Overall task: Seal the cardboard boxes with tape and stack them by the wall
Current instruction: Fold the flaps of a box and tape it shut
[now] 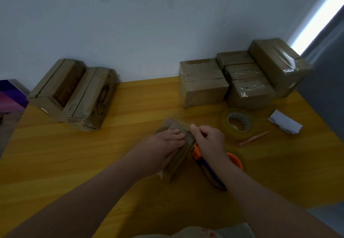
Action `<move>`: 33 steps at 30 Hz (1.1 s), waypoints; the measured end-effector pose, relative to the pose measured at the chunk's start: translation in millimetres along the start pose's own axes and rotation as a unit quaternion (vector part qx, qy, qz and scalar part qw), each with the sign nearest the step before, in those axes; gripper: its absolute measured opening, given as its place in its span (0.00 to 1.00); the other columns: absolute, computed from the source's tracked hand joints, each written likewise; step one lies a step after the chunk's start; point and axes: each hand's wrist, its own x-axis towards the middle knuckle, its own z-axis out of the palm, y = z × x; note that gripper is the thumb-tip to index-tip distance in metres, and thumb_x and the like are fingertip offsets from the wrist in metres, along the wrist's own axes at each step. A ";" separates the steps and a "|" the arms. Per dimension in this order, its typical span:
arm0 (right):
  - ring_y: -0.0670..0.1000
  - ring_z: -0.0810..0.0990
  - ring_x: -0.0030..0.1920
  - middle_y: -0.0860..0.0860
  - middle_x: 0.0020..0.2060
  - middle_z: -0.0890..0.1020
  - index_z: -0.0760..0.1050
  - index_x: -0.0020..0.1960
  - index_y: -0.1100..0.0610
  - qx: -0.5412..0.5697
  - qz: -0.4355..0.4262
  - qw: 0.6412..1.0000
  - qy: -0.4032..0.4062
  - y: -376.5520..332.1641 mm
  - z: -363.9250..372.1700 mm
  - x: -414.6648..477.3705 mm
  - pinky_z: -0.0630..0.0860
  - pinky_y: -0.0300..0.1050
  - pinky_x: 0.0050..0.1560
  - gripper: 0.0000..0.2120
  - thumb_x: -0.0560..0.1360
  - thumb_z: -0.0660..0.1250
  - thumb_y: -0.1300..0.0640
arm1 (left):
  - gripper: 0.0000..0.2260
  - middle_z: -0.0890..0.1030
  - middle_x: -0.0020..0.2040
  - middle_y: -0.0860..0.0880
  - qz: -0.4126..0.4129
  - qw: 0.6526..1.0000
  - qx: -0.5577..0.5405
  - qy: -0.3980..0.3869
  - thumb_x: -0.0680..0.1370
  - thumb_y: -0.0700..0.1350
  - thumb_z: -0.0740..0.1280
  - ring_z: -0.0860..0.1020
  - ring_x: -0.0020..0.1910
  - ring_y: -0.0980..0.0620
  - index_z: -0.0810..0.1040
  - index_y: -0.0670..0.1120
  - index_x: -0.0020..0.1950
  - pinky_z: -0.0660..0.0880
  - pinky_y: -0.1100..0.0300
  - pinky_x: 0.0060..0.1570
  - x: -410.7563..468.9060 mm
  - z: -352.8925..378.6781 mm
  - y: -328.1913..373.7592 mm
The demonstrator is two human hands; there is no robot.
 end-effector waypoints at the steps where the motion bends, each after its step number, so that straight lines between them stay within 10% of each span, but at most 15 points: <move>1: 0.47 0.66 0.26 0.50 0.24 0.67 0.68 0.28 0.55 0.008 0.016 1.000 0.005 -0.8 -0.8 0.5 0.64 0.45 0.31 0.22 0.80 0.63 0.51 | 0.16 0.74 0.68 0.50 0.001 1.000 -0.017 0.005 0.80 0.44 0.59 0.69 0.70 0.53 0.76 0.46 0.66 0.58 0.58 0.70 -0.3 -2.5 -0.3; 7: 0.49 0.81 0.45 0.48 0.41 0.82 0.80 0.45 0.53 0.047 0.093 0.994 -0.031 -23.0 -15.3 9.9 0.79 0.51 0.48 0.21 0.78 0.59 0.38 | 0.13 0.80 0.52 0.48 -0.067 0.988 0.003 0.138 0.74 0.51 0.65 0.78 0.50 0.48 0.79 0.45 0.53 0.77 0.56 0.45 -2.7 -8.6 -2.8; 11: 0.44 0.78 0.51 0.44 0.50 0.80 0.78 0.61 0.51 -0.049 0.043 0.992 -0.104 -47.3 -12.3 19.5 0.74 0.38 0.50 0.23 0.71 0.71 0.40 | 0.33 0.70 0.66 0.49 -0.278 0.942 -0.101 0.161 0.70 0.54 0.74 0.69 0.65 0.50 0.66 0.47 0.71 0.67 0.58 0.60 1.3 -10.7 -4.5; 20: 0.46 0.80 0.47 0.46 0.42 0.83 0.83 0.47 0.54 -0.112 0.029 0.992 -0.059 -57.7 2.4 26.8 0.78 0.51 0.54 0.07 0.76 0.68 0.53 | 0.26 0.49 0.79 0.57 -0.192 0.977 -0.072 -0.056 0.82 0.55 0.53 0.48 0.77 0.54 0.46 0.55 0.78 0.55 0.54 0.75 3.4 -9.8 -13.6; 33: 0.49 0.81 0.50 0.49 0.46 0.84 0.81 0.43 0.49 0.031 0.147 0.981 -0.123 -55.5 -7.6 30.6 0.79 0.49 0.54 0.03 0.75 0.70 0.52 | 0.24 0.42 0.79 0.56 -0.176 0.973 0.099 -0.108 0.83 0.56 0.44 0.39 0.77 0.52 0.42 0.55 0.78 0.52 0.48 0.75 10.5 -18.9 -2.0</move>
